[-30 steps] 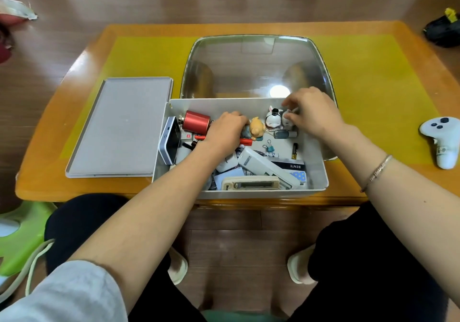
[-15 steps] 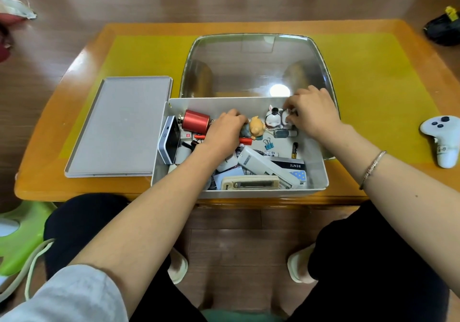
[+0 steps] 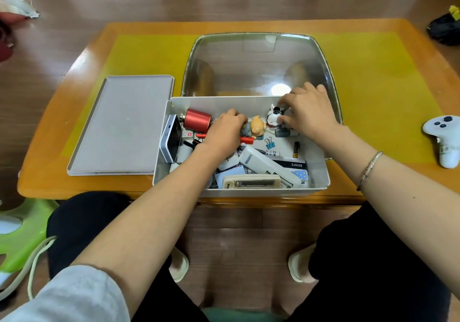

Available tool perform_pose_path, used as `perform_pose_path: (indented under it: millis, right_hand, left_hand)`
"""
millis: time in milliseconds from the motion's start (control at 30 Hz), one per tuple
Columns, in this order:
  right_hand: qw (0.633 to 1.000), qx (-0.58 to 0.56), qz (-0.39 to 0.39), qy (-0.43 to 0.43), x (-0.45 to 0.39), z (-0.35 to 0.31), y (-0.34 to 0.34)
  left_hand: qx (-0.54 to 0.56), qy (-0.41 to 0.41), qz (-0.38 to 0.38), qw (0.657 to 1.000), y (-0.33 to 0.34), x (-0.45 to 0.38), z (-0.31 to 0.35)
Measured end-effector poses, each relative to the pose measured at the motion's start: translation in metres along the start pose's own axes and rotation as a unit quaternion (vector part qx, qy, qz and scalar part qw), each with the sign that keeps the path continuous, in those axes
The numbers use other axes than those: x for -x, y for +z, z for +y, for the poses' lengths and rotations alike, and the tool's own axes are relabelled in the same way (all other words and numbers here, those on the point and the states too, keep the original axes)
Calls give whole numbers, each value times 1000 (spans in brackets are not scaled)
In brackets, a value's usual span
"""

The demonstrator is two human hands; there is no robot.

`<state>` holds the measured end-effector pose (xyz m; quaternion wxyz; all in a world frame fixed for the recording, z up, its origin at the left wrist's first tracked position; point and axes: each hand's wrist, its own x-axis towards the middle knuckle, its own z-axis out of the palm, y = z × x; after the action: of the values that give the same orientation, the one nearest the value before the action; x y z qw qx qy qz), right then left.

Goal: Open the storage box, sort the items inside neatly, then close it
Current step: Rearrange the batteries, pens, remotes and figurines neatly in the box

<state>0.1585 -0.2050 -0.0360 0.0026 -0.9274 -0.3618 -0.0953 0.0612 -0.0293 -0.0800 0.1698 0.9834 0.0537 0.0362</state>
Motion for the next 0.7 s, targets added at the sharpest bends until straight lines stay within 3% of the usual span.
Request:
perform_pose_path:
  millis: [700]
  right_hand:
    - [1000, 1, -6, -14, -7, -8, 6]
  left_hand:
    - [-12, -22, -7, 1000, -2, -2, 1]
